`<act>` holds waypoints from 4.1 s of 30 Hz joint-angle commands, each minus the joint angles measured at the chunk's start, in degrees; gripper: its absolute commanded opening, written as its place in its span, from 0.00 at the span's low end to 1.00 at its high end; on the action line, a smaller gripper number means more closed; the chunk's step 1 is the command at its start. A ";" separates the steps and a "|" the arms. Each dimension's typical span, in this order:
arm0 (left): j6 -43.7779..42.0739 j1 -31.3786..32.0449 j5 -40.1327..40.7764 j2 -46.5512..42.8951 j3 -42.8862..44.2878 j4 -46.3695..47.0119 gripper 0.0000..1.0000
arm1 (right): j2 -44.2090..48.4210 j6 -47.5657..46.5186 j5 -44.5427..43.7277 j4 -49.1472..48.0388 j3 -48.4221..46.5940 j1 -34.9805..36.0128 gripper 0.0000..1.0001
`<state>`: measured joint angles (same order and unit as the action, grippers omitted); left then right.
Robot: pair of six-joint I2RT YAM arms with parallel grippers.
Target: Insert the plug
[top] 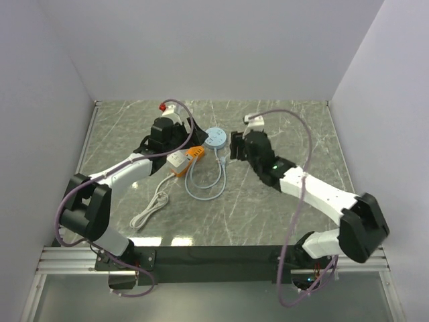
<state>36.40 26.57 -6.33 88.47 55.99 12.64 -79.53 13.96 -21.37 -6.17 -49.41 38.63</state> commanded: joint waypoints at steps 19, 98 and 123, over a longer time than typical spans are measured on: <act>-20.66 -1.61 -14.23 -11.02 -13.18 18.73 0.87 | -0.87 -9.29 50.18 33.76 -25.55 -14.37 0.40; -25.24 0.06 -13.09 -10.77 -17.22 20.49 0.88 | -45.03 -22.05 34.89 70.78 -70.65 -11.03 0.54; -48.95 15.95 1.83 -18.50 -24.78 31.82 0.89 | -37.99 -30.21 67.07 71.21 -74.26 -17.01 0.38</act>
<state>-4.16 39.77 -10.17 71.68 32.60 38.92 -118.24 -12.29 38.89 61.01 -120.38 21.67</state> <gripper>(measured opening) 0.894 0.671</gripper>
